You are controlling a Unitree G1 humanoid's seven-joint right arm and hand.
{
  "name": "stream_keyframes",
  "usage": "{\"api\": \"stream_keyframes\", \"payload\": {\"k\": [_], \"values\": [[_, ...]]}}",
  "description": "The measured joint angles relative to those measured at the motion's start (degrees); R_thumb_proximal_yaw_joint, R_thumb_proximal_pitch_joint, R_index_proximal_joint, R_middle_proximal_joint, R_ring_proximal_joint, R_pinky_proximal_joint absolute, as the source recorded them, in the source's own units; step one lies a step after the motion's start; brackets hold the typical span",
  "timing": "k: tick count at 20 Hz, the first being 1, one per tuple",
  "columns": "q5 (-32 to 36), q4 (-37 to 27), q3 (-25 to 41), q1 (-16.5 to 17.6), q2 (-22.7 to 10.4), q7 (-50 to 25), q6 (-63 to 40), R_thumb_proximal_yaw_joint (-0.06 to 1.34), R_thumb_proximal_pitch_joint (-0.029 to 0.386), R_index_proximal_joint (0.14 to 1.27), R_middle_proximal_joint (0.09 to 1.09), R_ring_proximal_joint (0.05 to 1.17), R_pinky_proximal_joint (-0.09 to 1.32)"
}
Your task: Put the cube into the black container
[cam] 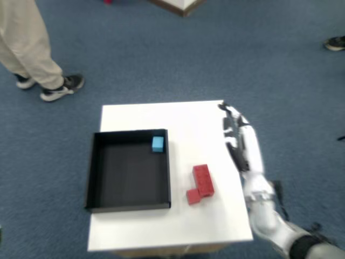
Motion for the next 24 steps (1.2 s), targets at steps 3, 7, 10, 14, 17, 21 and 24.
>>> {"api": "stream_keyframes", "payload": {"k": [3, 7, 10, 14, 17, 21, 24], "values": [[6.3, 0.8, -1.9, 3.5, -3.3, 4.1, -4.3, 0.04, 0.236, 0.32, 0.2, 0.19, 0.11], [16.5, 2.1, -2.9, 7.2, -3.6, 11.2, -7.1, 0.01, 0.232, 0.3, 0.2, 0.2, 0.09], [21.0, 3.7, -3.3, 9.5, -2.1, 17.2, -7.8, 0.0, 0.225, 0.28, 0.2, 0.19, 0.07], [23.8, 9.0, -3.3, 13.9, 1.2, 22.2, -9.0, -0.01, 0.215, 0.28, 0.2, 0.2, 0.05], [26.6, 13.0, -3.9, 14.1, 3.5, 25.7, -9.0, -0.01, 0.209, 0.28, 0.21, 0.21, 0.03], [29.2, 16.5, -6.0, 14.2, 6.6, 28.6, -9.8, -0.01, 0.212, 0.31, 0.22, 0.23, 0.02], [29.9, 18.5, -6.4, 14.2, 8.2, 30.2, -10.8, -0.01, 0.219, 0.32, 0.24, 0.24, 0.0]]}}
